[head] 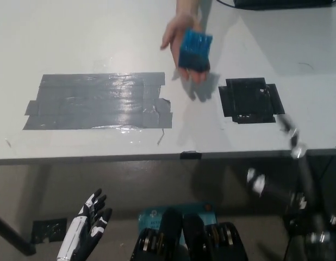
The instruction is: A person hands a rubik's cube to the robot and rhe robot picks it up with its right hand and places it on the black spot on the desk infron tof it
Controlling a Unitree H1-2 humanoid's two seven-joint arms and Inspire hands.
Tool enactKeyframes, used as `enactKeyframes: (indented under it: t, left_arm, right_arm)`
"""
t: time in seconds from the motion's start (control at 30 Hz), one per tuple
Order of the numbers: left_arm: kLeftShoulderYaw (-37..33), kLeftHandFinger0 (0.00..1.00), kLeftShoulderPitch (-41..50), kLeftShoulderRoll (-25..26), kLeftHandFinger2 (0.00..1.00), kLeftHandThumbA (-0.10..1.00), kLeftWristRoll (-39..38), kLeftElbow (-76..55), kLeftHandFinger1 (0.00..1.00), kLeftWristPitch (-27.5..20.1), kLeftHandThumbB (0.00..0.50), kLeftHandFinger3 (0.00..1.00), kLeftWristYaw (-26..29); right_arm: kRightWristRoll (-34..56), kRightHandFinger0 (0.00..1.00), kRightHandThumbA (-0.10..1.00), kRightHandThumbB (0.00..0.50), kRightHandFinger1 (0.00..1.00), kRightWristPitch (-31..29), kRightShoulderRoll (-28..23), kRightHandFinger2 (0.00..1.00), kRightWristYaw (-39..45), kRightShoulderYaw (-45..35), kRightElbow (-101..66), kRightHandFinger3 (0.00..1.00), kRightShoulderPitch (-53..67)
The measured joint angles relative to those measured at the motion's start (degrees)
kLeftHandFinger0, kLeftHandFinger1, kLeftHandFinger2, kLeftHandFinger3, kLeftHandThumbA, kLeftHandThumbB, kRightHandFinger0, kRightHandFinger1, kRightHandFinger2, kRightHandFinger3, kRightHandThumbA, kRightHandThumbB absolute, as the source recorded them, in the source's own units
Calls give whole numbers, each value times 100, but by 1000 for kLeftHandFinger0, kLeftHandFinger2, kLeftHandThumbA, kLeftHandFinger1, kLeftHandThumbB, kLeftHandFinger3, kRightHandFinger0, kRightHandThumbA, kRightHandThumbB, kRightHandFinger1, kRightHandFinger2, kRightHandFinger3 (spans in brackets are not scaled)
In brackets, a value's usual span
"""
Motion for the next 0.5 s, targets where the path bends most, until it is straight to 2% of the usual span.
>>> enactKeyframes:
  t: [0.07, 0.13, 0.33, 0.37, 0.5]
  left_arm:
    - [-7, 1000, -1, 0, 1000, 785, 8, 0, 1000, -6, 111, 1000, 0]
    - [-9, 1000, -1, 0, 1000, 791, 9, 0, 1000, -20, 126, 1000, -2]
    - [-6, 1000, -6, 10, 1000, 793, 11, 0, 1000, -27, 119, 1000, -19]
    - [-7, 1000, -8, 9, 1000, 790, 10, 0, 1000, -28, 113, 1000, -27]
    - [-9, 1000, -12, 9, 1000, 791, 10, 0, 1000, -43, 120, 1000, -40]
  right_arm:
    - [12, 1000, 827, 286, 1000, 230, -15, 1000, 69, -78, 22, 1000, -452]
    - [48, 1000, 858, 303, 1000, 442, -21, 1000, 144, -126, 152, 1000, -869]
    - [179, 1000, 897, 345, 1000, 939, -38, 1000, 309, -154, 1352, 1000, -1853]
    - [195, 1000, 935, 360, 1000, 993, -47, 1000, 330, -154, 1535, 1000, -1975]
    - [286, 1000, 906, 387, 1000, 1174, -74, 1000, 420, -154, 2425, 1000, -2520]
